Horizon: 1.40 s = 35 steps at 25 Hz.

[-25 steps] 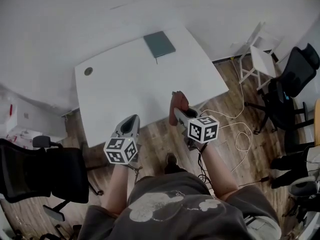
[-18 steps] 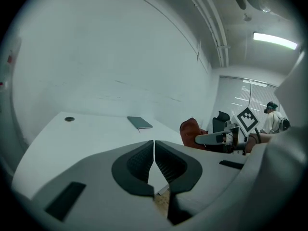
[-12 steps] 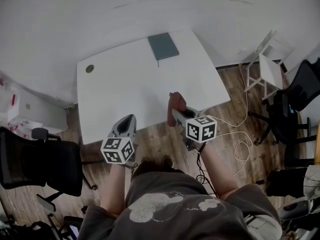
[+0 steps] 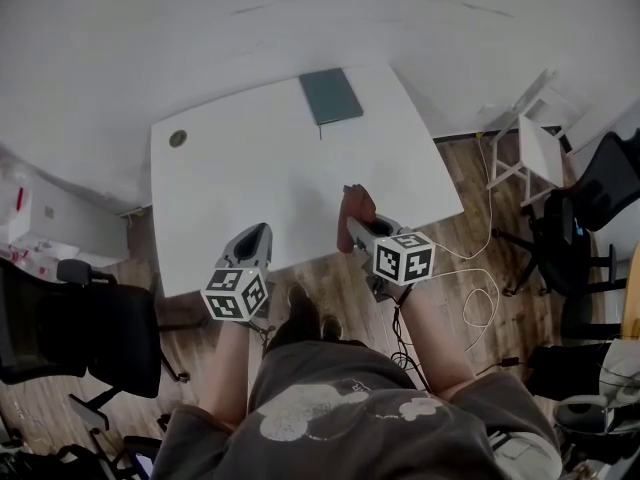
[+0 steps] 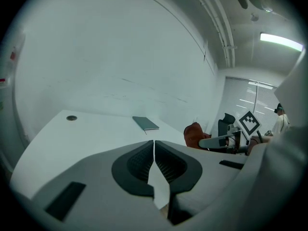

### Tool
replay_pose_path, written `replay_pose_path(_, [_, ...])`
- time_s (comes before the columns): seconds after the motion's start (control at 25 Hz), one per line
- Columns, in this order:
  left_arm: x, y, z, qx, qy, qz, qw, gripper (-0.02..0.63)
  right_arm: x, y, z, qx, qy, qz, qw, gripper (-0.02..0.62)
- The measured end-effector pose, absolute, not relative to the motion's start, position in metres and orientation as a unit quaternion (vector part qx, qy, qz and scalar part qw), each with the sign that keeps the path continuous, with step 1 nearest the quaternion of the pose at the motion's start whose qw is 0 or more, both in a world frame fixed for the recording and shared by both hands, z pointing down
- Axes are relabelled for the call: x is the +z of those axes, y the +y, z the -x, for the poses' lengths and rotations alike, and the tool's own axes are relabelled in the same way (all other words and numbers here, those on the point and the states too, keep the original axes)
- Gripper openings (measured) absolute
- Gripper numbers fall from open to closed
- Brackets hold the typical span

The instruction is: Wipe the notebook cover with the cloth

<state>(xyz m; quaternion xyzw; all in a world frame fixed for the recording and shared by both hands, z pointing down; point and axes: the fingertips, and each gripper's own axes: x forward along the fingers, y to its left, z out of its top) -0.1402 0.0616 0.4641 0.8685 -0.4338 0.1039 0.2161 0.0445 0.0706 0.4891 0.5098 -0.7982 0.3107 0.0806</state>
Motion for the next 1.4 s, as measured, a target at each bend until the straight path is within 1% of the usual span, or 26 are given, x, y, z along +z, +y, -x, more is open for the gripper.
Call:
replay_pose_path(0.32, [0.447,-0.014,0.154,0.084,-0.428,-0.876,0.205,0.005,0.466,0.005,-0.041,0.289,-0.793,-0.530,0.073,0.107])
replay_pose_path(0.68, [0.443,-0.092,0.167,0.077,-0.416,-0.883,0.205,0.005,0.463,-0.075,-0.038,0.276,-0.781,-0.554,0.085,0.107])
replay_pose_path(1.08, [0.454,-0.131,0.174,0.065,-0.395,-0.889,0.224,0.005,0.469,-0.113,-0.022,0.279,-0.769,-0.567,0.096,0.107])
replay_pose_path(1.4, [0.471,-0.146,0.169,0.062,-0.395,-0.881,0.252,0.005,0.477,-0.127,-0.033,0.285,-0.762,-0.572,0.107,0.107])
